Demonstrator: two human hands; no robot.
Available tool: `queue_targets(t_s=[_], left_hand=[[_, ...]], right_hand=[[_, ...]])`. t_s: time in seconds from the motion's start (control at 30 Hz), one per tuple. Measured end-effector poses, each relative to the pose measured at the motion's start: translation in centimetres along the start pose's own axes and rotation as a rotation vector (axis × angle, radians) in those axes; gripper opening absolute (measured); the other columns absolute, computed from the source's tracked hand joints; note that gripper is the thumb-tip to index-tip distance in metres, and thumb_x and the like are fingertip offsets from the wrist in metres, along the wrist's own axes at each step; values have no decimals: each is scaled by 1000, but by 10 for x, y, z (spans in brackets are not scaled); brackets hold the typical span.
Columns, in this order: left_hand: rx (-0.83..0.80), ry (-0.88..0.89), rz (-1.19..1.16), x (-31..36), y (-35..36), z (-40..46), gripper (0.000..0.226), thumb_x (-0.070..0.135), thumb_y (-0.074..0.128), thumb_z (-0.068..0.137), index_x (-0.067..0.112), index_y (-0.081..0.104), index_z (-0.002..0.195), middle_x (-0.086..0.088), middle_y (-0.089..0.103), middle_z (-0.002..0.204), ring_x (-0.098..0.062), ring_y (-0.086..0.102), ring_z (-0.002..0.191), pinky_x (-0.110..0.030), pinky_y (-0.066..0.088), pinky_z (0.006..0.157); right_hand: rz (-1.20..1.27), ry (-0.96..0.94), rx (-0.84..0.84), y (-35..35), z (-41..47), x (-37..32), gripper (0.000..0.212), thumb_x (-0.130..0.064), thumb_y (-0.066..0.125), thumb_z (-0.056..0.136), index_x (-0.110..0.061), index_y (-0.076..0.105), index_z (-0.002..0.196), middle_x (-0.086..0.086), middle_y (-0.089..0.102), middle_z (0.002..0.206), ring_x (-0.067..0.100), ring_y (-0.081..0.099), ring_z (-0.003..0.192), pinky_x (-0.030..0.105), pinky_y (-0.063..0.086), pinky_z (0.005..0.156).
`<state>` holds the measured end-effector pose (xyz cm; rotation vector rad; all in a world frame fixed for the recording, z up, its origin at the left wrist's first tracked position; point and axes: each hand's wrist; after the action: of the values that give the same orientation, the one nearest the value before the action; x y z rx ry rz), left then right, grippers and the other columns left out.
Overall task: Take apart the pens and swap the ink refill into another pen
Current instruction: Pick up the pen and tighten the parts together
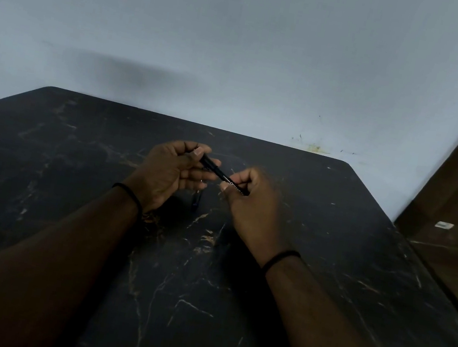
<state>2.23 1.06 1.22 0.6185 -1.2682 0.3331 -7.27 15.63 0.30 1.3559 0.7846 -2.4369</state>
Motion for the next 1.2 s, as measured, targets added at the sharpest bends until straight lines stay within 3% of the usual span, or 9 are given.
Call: queue_targets(t_s=[0.2, 0.33, 0.47, 0.63, 0.77, 0.87, 1.0, 1.13, 1.2], left_hand=[[18, 29, -17, -1, 4, 2, 16, 17, 54, 99, 11, 66, 107, -12, 78, 96, -19, 75, 73, -25, 58, 55], [38, 40, 0, -4, 8, 2, 13, 15, 54, 99, 11, 66, 104, -11, 78, 93, -15, 69, 54, -22, 52, 45], [62, 37, 35, -7, 7, 2, 13, 14, 55, 99, 11, 67, 103, -12, 78, 93, -12, 59, 42, -20, 44, 38], [74, 29, 43, -9, 5, 3, 13, 15, 56, 98, 12, 68, 102, -15, 77, 96, -12, 56, 39, -20, 43, 37], [35, 35, 43, -8, 0, 5, 17, 17, 56, 98, 13, 68, 109, -15, 76, 101, -12, 59, 43, -22, 46, 39], [41, 58, 42, -6, -1, 5, 21, 20, 58, 97, 13, 67, 115, -13, 76, 104, -13, 61, 46, -22, 47, 40], [126, 104, 85, -2, -2, 3, 26, 22, 60, 97, 13, 61, 121, -7, 77, 104, -14, 61, 46, -22, 44, 40], [284, 125, 153, 2, -2, 2, 28, 33, 58, 98, 12, 61, 116, -4, 77, 100, -12, 57, 44, -20, 41, 39], [400, 118, 198, 2, -5, 4, 29, 36, 56, 99, 10, 62, 111, -4, 76, 96, -11, 51, 41, -18, 37, 36]], right_hand=[[5, -52, 50, 3, 1, 1, 21, -10, 73, 83, -19, 56, 76, -6, 58, 69, 12, 54, 64, 37, 48, 62], [-42, -75, 88, 1, -1, 1, 24, -12, 73, 84, -22, 54, 72, -11, 55, 66, 4, 50, 61, 26, 40, 62], [-72, -49, 73, 1, -3, 0, 20, -12, 72, 84, -17, 56, 74, -8, 56, 66, 7, 51, 62, 41, 48, 81], [-109, -51, 108, 4, -4, 4, 27, -15, 72, 84, -25, 52, 70, -13, 54, 64, 0, 52, 62, 27, 43, 57], [-72, -46, 61, 9, -4, 5, 26, -19, 71, 85, -29, 51, 73, -10, 58, 69, 6, 55, 65, 30, 46, 59], [-117, -33, 22, 9, -5, 4, 19, -28, 68, 85, -32, 52, 76, -11, 62, 73, 4, 59, 68, 19, 42, 61], [-190, -7, -49, 4, -6, 1, 20, -29, 68, 86, -34, 54, 73, -16, 61, 71, -7, 58, 70, 14, 37, 56], [-349, -25, 3, -2, -8, -5, 20, -36, 72, 84, -27, 62, 69, -14, 60, 64, -2, 55, 61, 13, 35, 52], [-405, -40, 51, -5, -8, -7, 22, -35, 72, 84, -22, 63, 69, -11, 60, 65, 3, 56, 62, 18, 41, 55]])
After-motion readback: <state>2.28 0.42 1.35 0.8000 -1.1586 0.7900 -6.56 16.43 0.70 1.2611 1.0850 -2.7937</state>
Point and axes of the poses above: each hand's wrist, its own z-axis towards the middle knuckle, its own y-axis out of the palm, x = y × z
